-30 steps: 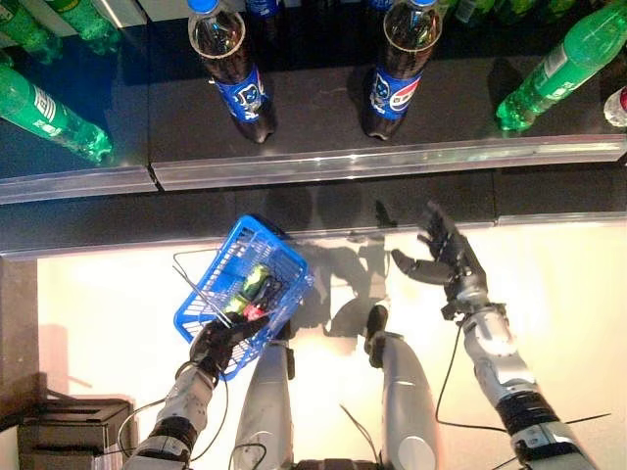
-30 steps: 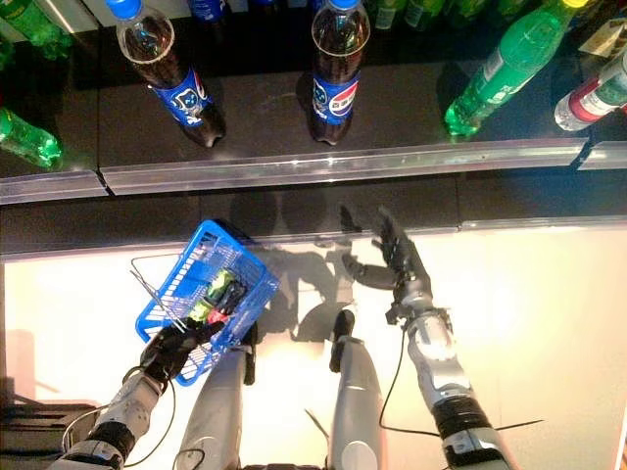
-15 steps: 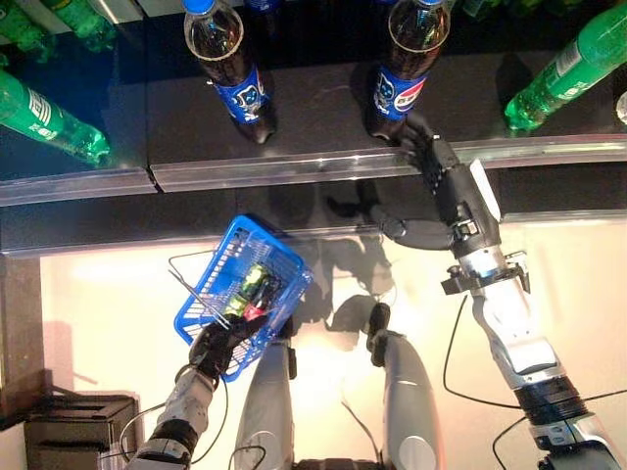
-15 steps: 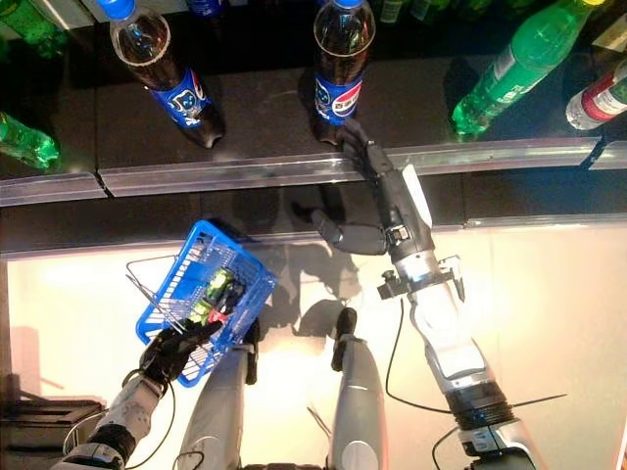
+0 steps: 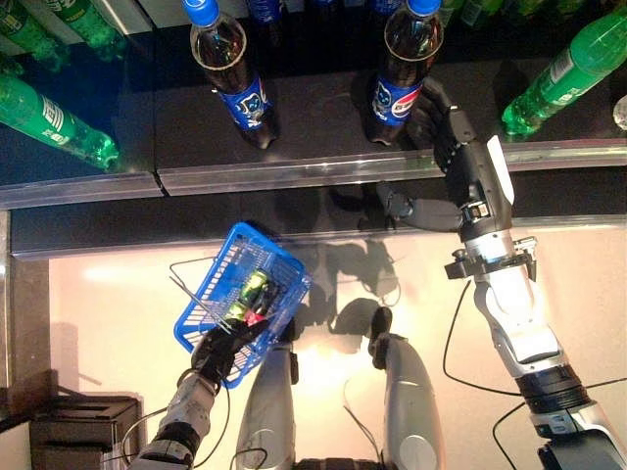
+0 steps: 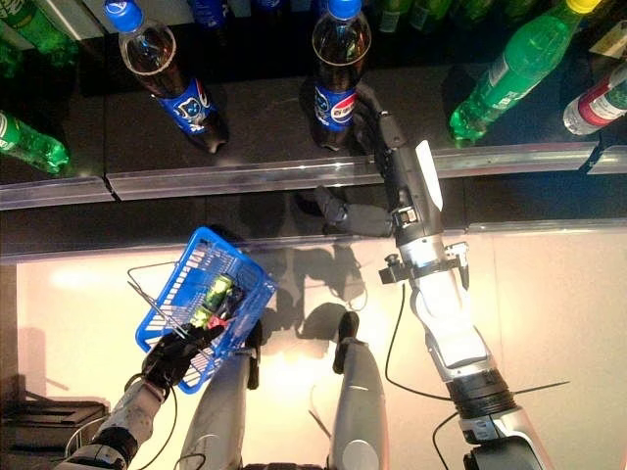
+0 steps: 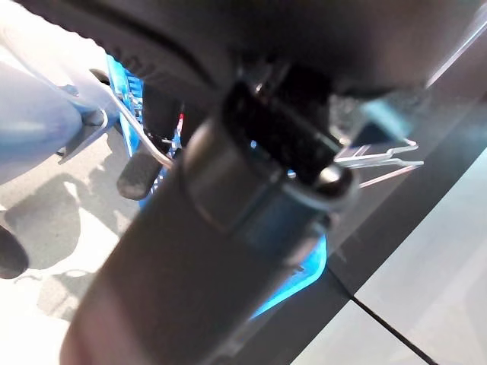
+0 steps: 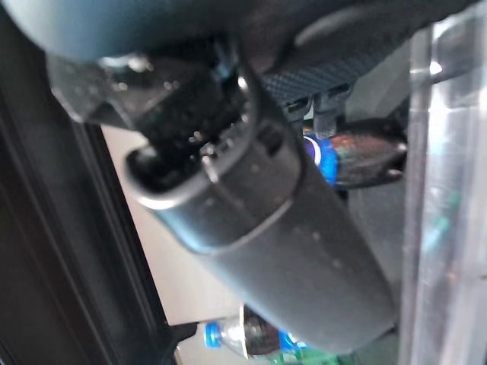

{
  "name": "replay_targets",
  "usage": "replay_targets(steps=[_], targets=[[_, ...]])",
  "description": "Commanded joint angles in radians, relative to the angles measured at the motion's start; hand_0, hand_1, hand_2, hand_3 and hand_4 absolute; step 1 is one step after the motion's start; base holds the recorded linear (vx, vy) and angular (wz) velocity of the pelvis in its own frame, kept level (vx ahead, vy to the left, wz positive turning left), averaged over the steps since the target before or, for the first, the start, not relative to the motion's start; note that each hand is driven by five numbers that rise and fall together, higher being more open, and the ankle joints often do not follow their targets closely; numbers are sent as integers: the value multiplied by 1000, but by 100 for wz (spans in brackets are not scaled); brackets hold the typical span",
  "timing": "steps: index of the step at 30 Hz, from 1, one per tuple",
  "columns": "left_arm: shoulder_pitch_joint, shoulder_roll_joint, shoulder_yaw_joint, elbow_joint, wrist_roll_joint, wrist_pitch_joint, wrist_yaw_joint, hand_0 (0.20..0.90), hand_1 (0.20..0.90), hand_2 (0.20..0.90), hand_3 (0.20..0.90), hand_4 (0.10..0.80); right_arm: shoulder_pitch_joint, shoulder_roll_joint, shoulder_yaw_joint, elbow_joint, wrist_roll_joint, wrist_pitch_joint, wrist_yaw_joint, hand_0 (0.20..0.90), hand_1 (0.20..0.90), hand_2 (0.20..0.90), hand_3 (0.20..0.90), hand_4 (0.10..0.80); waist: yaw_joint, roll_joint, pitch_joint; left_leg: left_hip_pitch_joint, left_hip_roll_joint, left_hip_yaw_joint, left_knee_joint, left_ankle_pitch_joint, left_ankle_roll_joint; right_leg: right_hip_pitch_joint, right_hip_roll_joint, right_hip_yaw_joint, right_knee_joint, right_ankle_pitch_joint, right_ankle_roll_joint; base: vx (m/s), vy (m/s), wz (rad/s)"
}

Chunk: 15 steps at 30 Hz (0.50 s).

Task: Pick up the drink and place into the basket.

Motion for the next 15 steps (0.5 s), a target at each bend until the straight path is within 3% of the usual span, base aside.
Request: replay_targets(steps=[1,15], targets=[[85,38,-35,-81,-29,-67,-55,300,300,300,200,100,-119,-38,-56,-71,21,-112,-56,900,900,900,900,800,17,9,-38,-6,11,1,32,-2,47,93,-63,-27,-108,50,77,0,0,0],[81,41,-60,-108,-15,-46,-42,300,300,300,200,100,-207,-50,-72,54,53,-88,-124,900,900,900,900,800,44,17,-26,13,2,-11,23,0,53,130,-70,-51,-132,59,74,16,-12,5]])
